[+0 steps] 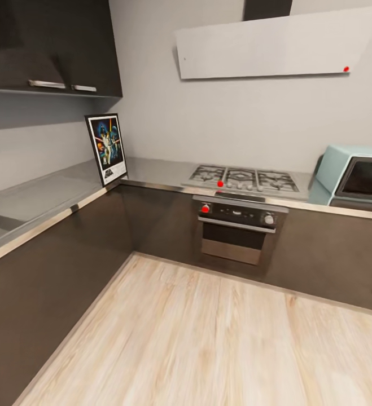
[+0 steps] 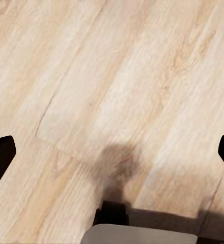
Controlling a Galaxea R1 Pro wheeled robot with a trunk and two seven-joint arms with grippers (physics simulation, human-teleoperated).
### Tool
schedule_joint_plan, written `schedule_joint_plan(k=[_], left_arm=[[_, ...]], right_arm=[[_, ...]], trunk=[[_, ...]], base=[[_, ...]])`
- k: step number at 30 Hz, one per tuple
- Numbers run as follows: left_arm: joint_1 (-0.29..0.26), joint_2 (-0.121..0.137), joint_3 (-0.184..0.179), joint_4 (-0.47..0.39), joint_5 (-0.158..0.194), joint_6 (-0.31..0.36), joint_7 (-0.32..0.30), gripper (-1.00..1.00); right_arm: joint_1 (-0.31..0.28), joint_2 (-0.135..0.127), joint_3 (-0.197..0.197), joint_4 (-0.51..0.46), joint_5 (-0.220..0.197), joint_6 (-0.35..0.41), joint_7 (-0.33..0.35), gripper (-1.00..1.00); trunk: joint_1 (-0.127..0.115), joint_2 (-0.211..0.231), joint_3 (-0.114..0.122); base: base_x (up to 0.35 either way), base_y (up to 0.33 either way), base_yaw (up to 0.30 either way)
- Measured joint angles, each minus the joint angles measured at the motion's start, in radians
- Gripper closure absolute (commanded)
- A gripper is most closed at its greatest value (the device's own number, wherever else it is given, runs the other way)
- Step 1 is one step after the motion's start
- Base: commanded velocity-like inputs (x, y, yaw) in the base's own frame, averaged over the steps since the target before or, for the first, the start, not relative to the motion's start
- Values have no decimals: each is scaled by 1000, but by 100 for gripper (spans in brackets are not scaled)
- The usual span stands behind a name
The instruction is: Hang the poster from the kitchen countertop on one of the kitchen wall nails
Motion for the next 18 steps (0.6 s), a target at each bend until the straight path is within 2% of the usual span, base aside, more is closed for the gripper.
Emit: schedule_joint_plan(k=[10,18], left_arm=[[0,0,0,0,0,0,0,-100],[0,0,1,0,0,0,0,-100]], right_arm=[[0,-3,3,3,18,2,4,-100],[0,2,-1,2,15,-1,0,-100]], trunk=[[0,0,0],[0,0,-3]], base=[[327,-98,14],[326,-102,211]])
